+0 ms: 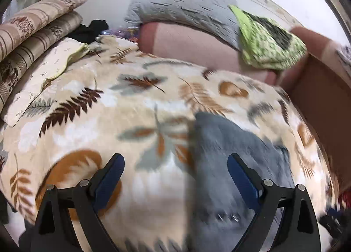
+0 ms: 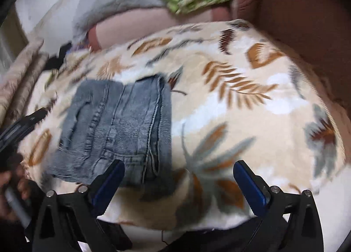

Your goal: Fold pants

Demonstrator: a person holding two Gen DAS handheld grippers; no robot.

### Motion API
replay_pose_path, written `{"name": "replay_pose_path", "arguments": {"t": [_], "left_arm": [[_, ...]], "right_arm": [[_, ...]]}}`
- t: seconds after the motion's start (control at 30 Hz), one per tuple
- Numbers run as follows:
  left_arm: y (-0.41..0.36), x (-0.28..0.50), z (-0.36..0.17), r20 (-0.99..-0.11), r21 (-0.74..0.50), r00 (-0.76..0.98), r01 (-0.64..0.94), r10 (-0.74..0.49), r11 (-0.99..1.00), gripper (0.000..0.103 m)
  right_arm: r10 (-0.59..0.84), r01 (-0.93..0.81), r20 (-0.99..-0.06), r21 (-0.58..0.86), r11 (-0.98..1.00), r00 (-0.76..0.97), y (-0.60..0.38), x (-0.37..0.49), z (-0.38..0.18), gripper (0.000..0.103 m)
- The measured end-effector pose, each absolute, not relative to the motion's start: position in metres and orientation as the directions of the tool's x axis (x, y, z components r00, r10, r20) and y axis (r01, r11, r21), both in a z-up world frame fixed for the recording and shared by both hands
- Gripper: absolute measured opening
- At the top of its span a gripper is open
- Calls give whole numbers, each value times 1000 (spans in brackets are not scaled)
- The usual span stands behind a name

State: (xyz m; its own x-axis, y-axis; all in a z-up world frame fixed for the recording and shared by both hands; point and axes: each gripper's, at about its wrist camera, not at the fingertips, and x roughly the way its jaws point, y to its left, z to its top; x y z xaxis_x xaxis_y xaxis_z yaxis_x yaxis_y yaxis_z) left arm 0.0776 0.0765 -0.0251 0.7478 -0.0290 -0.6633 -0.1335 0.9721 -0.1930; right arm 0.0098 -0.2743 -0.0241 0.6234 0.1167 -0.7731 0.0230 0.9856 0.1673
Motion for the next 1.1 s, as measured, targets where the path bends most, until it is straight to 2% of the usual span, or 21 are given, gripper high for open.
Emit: {"name": "replay_pose_path", "arguments": {"t": [0.1, 0.17, 0.2, 0.23, 0.3, 0.37, 0.43, 0.7, 0.8, 0.9, 1.1], "left_arm": [[97, 104, -33, -650, -178, 760, -180, 22, 967, 95], [107, 116, -37, -616, -156, 785, -197, 61, 968, 95], [111, 118, -38, -628, -154, 774, -221, 77, 963, 95], [119, 121, -36, -665, -205, 744, -269, 68, 941, 95], [125, 113, -27, -603, -334, 798, -241, -11, 911, 95], [116, 109, -16, -567, -246, 822, -223, 46, 943, 95], [111, 108, -15, -575, -186, 816, -204, 62, 961, 95], [131, 104, -27, -623, -190, 776, -275, 100, 942, 95], [136, 98, -26, -623, -230, 780, -261, 64, 938, 95], [131, 91, -28, -647, -246, 762, -179, -24, 953, 95], [123, 86, -36, -707, -348, 677, -83, -203, 934, 95]], "right_arm": [[90, 90, -762, 191, 977, 641, -289, -22, -16, 101], [52, 125, -767, 170, 977, 640, -294, -37, -13, 101], [27, 140, -779, 147, 979, 627, -294, -43, -11, 101], [11, 152, -783, 135, 979, 622, -295, -50, -10, 101], [-3, 163, -773, 130, 978, 635, -298, -56, 2, 100], [-4, 154, -750, 131, 979, 661, -295, -63, 19, 101], [-13, 144, -728, 118, 982, 685, -290, -69, 36, 101], [34, 64, -669, 122, 990, 743, -262, -90, 67, 101], [71, 47, -662, 160, 986, 746, -258, -91, 64, 101], [174, 31, -688, 274, 961, 705, -266, -83, 43, 101], [306, 113, -701, 483, 868, 645, -303, -56, 3, 101]]}}
